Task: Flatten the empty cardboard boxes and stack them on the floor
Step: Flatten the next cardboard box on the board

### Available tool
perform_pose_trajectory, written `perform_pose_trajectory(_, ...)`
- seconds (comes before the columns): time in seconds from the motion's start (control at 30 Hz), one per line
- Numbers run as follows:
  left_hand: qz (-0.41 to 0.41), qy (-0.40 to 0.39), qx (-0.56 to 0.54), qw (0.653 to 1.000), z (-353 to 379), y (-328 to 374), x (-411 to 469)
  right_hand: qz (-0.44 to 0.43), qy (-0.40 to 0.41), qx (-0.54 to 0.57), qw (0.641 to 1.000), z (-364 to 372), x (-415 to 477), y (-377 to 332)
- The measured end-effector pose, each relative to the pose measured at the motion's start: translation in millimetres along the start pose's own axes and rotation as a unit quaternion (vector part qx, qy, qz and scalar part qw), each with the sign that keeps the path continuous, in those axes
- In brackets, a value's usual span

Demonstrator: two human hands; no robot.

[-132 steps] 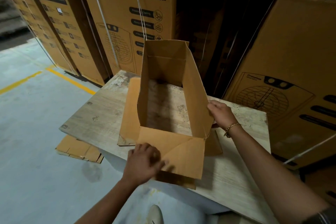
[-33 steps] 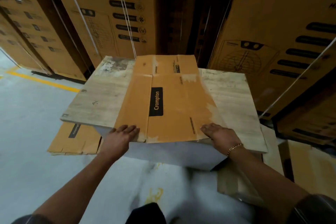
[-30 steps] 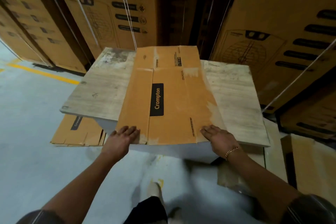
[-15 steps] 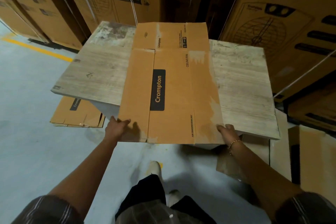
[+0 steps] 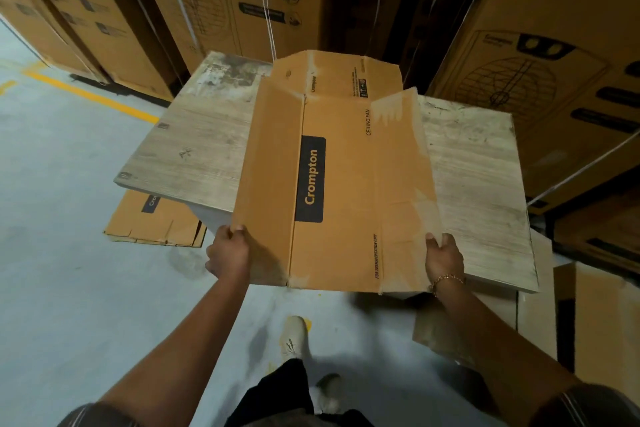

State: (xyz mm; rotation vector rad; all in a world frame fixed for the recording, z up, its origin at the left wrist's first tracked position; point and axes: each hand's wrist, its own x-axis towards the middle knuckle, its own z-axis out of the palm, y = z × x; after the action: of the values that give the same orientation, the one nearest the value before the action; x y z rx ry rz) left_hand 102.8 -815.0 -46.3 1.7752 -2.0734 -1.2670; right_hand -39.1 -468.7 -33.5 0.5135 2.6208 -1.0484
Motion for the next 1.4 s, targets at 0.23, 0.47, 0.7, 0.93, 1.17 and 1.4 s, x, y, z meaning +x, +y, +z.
perform_pose_trajectory(0.23, 0.006, 0.053, -0.116, 0.992, -78, -6, -3, -0.052, 0.001, 0.052, 0.997, 7, -46, -46)
perform_pose_trajectory(0.47, 0.009, 0.136, -0.105, 0.985, -187, -31, 34, -0.126, -0.051, 0.077, 0.988, 71, -91, -138)
perform_pose_trajectory(0.7, -0.031, 0.183, -0.126, 0.974, -316, -79, 121, -0.167, -0.116, 0.063, 0.977, 187, -168, -244)
perform_pose_trajectory(0.93, -0.055, 0.213, -0.11, 0.969, -426, -112, 217, -0.181, -0.152, 0.065, 0.969, 302, -245, -326)
perform_pose_trajectory(1.17, -0.058, 0.215, -0.109, 0.969, -477, -115, 316, -0.166, -0.16, 0.063, 0.971, 396, -263, -390)
perform_pose_trajectory(1.4, -0.056, 0.197, -0.09, 0.975, -489, -90, 443, -0.151, -0.159, 0.056, 0.974, 492, -243, -459)
